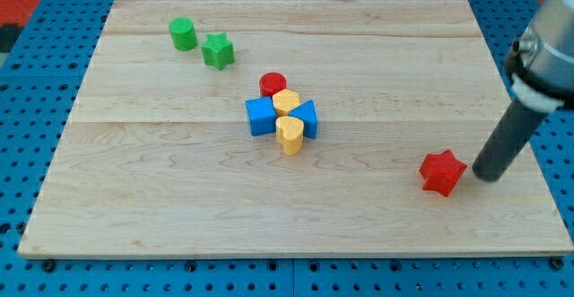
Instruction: Move the red star to the bottom right of the blue triangle
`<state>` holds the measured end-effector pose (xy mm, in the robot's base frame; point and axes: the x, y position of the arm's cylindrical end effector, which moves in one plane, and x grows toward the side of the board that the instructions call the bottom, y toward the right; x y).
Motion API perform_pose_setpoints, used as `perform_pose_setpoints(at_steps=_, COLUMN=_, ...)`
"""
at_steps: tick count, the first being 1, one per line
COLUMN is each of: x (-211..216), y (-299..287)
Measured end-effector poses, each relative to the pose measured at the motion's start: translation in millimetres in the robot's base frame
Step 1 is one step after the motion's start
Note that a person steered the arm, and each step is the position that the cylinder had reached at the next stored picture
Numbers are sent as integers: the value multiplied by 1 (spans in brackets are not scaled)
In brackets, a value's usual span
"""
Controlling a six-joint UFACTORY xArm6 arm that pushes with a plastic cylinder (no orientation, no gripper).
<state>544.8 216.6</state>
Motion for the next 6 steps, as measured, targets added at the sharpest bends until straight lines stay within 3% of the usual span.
perform_pose_setpoints(at_steps=1, x=20, y=-40)
perform_pose_setpoints(at_steps=2, x=-1, y=-87)
perform_pose_setpoints(at_steps=4, x=-3, y=-33)
perform_pose_setpoints(at_steps=5, x=-27, y=-25)
perform_pose_setpoints(at_steps=6, x=-51, y=-69)
